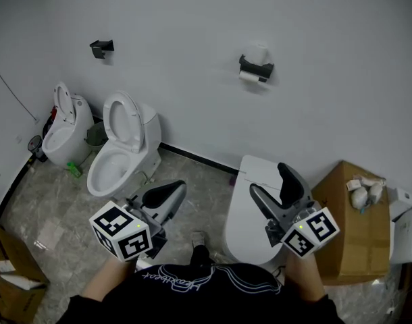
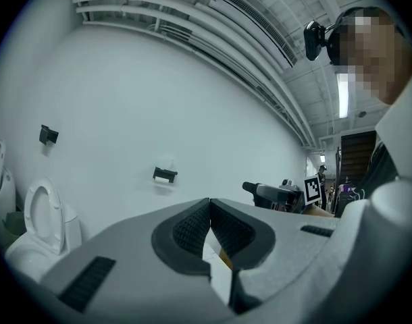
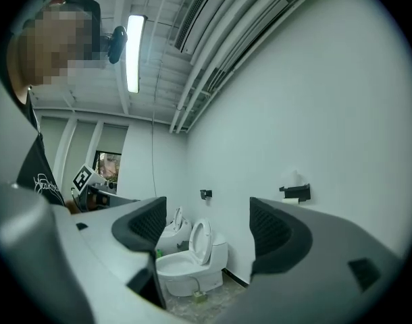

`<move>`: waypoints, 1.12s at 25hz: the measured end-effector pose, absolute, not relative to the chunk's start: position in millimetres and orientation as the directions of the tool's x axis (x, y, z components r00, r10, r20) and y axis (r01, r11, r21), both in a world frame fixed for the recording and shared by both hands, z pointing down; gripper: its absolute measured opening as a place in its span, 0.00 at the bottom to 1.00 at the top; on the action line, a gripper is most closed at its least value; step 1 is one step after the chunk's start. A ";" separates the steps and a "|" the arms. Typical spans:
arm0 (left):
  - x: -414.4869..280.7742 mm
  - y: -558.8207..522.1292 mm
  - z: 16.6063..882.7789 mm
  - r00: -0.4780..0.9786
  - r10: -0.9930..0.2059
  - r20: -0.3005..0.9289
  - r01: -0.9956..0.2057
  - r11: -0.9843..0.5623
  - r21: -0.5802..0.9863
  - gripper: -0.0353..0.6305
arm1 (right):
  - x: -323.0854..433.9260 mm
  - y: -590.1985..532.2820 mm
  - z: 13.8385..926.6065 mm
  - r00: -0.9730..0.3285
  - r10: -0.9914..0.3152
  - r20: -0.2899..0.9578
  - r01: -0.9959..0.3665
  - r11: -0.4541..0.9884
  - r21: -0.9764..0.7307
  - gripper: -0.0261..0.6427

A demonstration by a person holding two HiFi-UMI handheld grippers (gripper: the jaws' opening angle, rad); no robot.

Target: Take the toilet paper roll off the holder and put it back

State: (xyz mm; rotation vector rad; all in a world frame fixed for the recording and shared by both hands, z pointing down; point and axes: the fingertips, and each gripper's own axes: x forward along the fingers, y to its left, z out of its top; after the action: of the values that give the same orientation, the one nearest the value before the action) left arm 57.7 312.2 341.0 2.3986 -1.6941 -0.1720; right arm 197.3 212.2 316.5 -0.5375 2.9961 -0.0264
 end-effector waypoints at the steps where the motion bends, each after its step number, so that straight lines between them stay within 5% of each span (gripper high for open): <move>1: 52.2 303.2 342.0 0.336 -0.942 0.022 -0.919 -0.322 0.228 0.06 | 191.9 202.8 317.7 -0.933 -0.348 -0.095 -0.346 0.937 -0.037 0.61; 28: -81.6 -6.8 356.9 0.410 -0.910 0.062 -0.882 -0.378 0.282 0.06 | 67.5 -96.1 319.7 -0.895 -0.441 -0.062 -0.437 0.897 -0.064 0.64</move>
State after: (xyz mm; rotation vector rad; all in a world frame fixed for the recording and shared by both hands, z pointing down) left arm -81.6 -6.8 356.9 2.3985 -1.5652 -0.1493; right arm 67.5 -96.1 319.7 -0.6924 2.9865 -0.0741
